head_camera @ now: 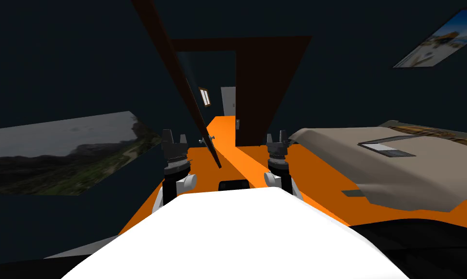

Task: Pull the door open

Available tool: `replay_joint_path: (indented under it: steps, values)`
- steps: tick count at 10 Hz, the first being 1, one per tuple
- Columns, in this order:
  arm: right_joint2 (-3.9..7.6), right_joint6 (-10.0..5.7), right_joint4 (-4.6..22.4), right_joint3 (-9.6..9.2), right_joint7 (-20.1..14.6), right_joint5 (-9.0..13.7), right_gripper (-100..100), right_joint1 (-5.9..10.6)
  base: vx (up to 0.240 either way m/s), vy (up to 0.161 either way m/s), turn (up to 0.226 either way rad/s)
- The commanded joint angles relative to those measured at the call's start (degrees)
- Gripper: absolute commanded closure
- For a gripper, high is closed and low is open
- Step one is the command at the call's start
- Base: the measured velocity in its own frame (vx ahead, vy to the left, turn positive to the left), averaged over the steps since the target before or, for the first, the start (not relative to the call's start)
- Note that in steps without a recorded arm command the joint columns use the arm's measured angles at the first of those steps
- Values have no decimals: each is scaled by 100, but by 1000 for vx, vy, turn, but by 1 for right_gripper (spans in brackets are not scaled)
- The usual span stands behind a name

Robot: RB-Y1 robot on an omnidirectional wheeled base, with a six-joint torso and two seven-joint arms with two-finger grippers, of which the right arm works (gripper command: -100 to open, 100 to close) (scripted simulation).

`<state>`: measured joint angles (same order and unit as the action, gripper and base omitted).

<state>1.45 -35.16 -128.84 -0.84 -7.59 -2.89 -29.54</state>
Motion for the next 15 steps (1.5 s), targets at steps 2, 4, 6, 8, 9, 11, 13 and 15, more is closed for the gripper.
replay_joint_path:
  steps: [2, 4, 6, 8, 9, 11, 13, 15]
  values:
    - [101, 19, 413, 137, 5, 18, -100, 214, 51, 21, 95]
    - [153, 29, 634, 211, 8, 27, -100, 328, 121, 5, 78]
    - [215, 42, 906, 301, 11, 38, -100, 468, 57, -2, 56]
    - [284, 56, 1214, 404, 15, 52, -100, 628, 70, 6, 81]
    - [322, 64, 1382, 460, 17, 59, -100, 716, 70, 7, 87]
    - [398, 80, 1734, 577, 22, 74, -100, 897, 80, 7, 91]
    - [484, 98, 2127, 709, 27, 90, -100, 1101, 96, 10, 112]
    - [526, 107, 2328, 774, 29, 99, -100, 1204, 84, -1, 62]
